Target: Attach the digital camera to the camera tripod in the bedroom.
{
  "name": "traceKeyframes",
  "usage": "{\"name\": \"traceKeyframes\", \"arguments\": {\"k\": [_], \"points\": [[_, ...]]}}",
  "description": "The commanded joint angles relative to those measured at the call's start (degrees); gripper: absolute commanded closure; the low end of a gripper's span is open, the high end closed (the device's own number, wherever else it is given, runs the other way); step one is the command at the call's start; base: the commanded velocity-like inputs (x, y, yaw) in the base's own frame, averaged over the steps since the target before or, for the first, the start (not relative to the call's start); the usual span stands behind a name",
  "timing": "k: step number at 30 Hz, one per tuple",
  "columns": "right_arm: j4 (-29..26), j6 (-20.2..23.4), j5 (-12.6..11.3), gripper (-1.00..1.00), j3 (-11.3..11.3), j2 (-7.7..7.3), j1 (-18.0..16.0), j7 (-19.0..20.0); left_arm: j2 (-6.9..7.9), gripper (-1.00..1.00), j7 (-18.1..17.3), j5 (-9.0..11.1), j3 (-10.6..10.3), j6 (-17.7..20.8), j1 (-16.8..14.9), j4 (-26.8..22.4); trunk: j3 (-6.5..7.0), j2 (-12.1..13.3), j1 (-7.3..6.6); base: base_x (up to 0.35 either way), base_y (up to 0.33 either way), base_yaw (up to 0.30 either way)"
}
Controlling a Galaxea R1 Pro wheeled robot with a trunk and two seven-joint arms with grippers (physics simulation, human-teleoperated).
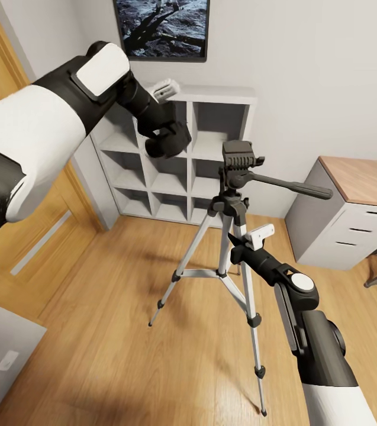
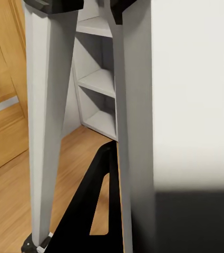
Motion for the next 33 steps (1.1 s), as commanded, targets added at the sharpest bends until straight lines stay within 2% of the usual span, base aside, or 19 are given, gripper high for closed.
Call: {"name": "traceKeyframes", "arguments": {"k": [1,2,3,4,5,7,13,21,24,25,27,28,29,30,32,33], "points": [[-0.11,0.1,5.21,1.0,-0.06,0.0,-0.06,0.28,-0.08,1.0,0.04,0.37,-0.36,0.03,-0.06,-0.73,-0.09,-0.1,0.03,0.0,0.0,0.0],[-0.12,0.1,5.21,1.0,-0.02,0.01,-0.06,0.28,-0.27,1.0,-0.67,-0.08,-0.63,-0.38,-0.07,-6.4,-0.09,-0.1,0.03,0.0,0.0,0.0],[-0.12,0.1,5.21,1.0,-0.01,0.01,-0.06,0.28,-0.18,1.0,-0.96,-0.19,-0.74,-0.9,-0.07,-9.36,-0.09,-0.1,0.03,0.0,0.0,0.0],[-0.12,0.1,5.21,1.0,-0.01,0.01,-0.06,0.28,-0.14,1.0,-1.11,-0.24,-0.8,-1.26,-0.07,-10.84,-0.09,-0.1,0.03,0.0,0.0,0.0],[-0.12,0.1,5.21,1.0,0.0,0.02,-0.06,0.28,0.01,1.0,-1.52,-0.33,-0.95,-2.34,-0.07,-14.66,-0.09,-0.1,0.03,0.0,0.0,0.0],[-0.15,0.1,5.21,1.0,0.0,0.02,-0.06,0.31,0.28,1.0,-1.83,-0.37,-1.05,-3.05,-0.07,-17.27,-0.09,-0.1,0.03,0.0,0.0,0.0],[-0.2,0.1,5.21,1.0,0.0,-0.03,-0.06,0.36,0.61,1.0,-1.86,-0.47,-1.25,-5.05,-0.07,-20.22,-0.09,-0.1,0.03,0.0,0.0,0.0],[-0.21,0.1,5.21,1.0,-0.08,-0.07,-0.06,0.36,0.7,1.0,-1.44,-0.92,-1.63,-6.73,-0.07,-20.6,-0.09,-0.1,0.03,0.0,0.0,0.0],[-0.21,0.1,5.21,1.0,-0.08,-0.07,-0.06,0.36,0.85,1.0,-1.45,-3.04,-2.45,-6.66,-0.07,-20.54,-0.09,-0.1,0.03,0.0,0.0,0.0],[-0.21,0.1,5.21,1.0,-0.08,-0.07,-0.06,0.36,1.01,1.0,-1.62,-4.85,-3.46,-6.52,-0.07,-20.57,-0.09,-0.1,0.03,0.0,0.0,0.0],[-0.21,0.1,5.21,1.0,-0.09,-0.07,-0.06,0.36,1.13,1.0,-1.8,-6.67,-4.7,-6.39,-0.07,-20.63,-0.09,-0.1,0.03,0.0,0.0,0.0],[-0.21,0.1,5.21,1.0,-0.09,-0.07,-0.06,0.36,1.16,1.0,-1.98,-8.14,-6.01,-6.26,-0.07,-20.7,-0.09,-0.1,0.03,0.0,0.0,0.0],[-0.21,0.1,5.21,1.0,-0.09,-0.07,-0.06,0.36,1.16,1.0,-2.18,-8.66,-6.65,-6.18,-0.07,-20.75,-0.09,-0.1,0.03,0.0,0.0,0.0],[-0.21,0.1,5.21,1.0,-0.09,-0.07,-0.06,0.36,1.13,1.0,-3.1,-9.43,-7.73,-6.04,-0.07,-20.93,-0.09,-0.1,0.03,0.0,0.0,0.0],[-0.21,0.1,5.21,1.0,-0.09,-0.07,-0.06,0.36,1.12,1.0,-5.15,-9.9,-8.48,-5.96,-0.07,-21.34,-0.09,-0.1,0.03,0.0,0.0,0.0],[-0.21,0.1,5.21,1.0,-0.09,-0.07,-0.06,0.36,1.18,1.0,-8.44,-10.25,-8.96,-5.99,-0.07,-21.73,-0.09,-0.1,0.03,0.0,0.0,0.0]]}}
